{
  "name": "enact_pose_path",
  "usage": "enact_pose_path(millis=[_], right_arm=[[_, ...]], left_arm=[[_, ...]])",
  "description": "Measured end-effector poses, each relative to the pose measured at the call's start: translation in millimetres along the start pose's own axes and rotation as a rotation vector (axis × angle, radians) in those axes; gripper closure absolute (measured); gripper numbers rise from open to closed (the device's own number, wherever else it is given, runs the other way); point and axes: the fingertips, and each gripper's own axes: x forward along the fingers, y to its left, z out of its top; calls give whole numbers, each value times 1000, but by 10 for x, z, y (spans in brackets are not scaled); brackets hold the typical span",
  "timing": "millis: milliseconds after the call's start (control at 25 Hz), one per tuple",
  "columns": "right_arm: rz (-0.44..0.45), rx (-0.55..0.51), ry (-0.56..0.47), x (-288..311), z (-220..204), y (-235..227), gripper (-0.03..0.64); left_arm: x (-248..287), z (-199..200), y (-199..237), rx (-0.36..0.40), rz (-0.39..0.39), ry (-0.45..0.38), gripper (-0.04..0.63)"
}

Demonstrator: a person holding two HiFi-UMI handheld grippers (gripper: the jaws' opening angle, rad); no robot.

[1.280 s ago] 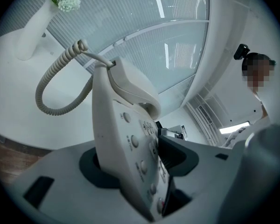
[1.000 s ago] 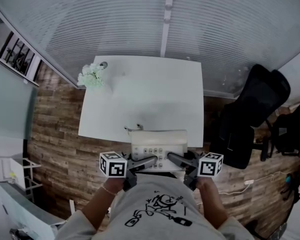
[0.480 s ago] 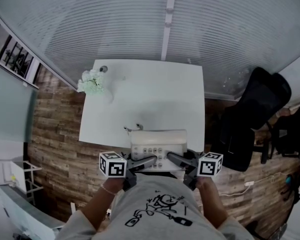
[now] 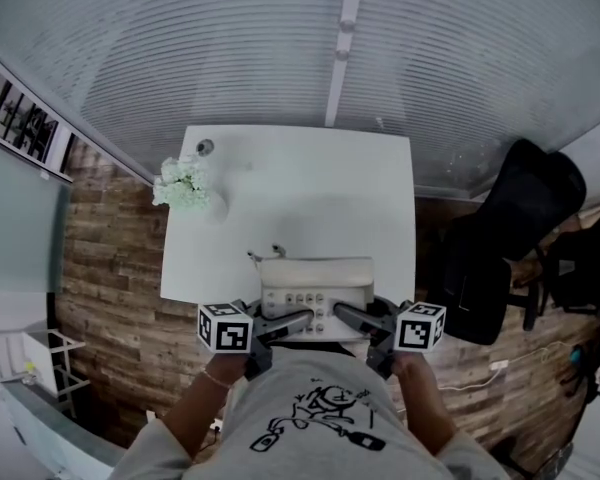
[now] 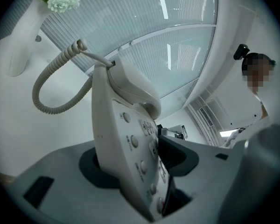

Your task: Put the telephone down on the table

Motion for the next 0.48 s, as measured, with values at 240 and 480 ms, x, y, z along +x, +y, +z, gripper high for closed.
enact_pose_path(millis=[240, 480], right_arm=[[-13, 11, -8, 222, 207, -84, 308], [-28, 16, -8, 435, 411, -150, 308]], left_arm=[[-4, 275, 186, 7, -10, 22, 345], [-26, 551, 341, 11, -15, 43, 345]])
